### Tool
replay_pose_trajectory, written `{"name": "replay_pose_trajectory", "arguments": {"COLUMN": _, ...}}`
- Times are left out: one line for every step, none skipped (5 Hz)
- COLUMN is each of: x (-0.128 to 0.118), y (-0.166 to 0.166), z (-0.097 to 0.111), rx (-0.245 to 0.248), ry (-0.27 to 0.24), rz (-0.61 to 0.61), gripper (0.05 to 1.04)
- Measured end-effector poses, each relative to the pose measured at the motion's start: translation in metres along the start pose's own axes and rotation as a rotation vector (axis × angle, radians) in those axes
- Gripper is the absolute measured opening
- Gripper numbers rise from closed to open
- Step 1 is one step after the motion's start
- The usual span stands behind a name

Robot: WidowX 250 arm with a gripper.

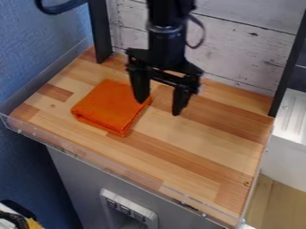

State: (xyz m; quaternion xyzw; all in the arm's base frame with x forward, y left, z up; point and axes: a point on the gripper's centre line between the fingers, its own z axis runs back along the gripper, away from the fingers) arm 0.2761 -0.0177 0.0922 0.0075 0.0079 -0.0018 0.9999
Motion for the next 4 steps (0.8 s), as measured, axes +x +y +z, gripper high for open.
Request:
{"name": "replay_pose_trajectory", "arguments": {"x": -0.001, "y": -0.022, "z": 0.013, "rx": 0.008, "ry": -0.008, "rz": -0.008, "gripper": 0.997}}
{"name": "replay_pose_trajectory", "arguments": {"x": -0.004, "y": -0.038, "z": 0.018, "rx": 0.011, "ry": -0.003, "rz": -0.014, "gripper": 0.998}}
{"name": "replay_pose_trajectory", "arguments": {"x": -0.004, "y": -0.051, "z": 0.023, "rx": 0.009, "ry": -0.008, "rz": -0.018, "gripper": 0.998}}
{"name": "replay_pose_trajectory", "arguments": {"x": -0.001, "y": -0.061, "z": 0.031, "rx": -0.004, "ry": -0.025, "rz": -0.013, "gripper": 0.996}}
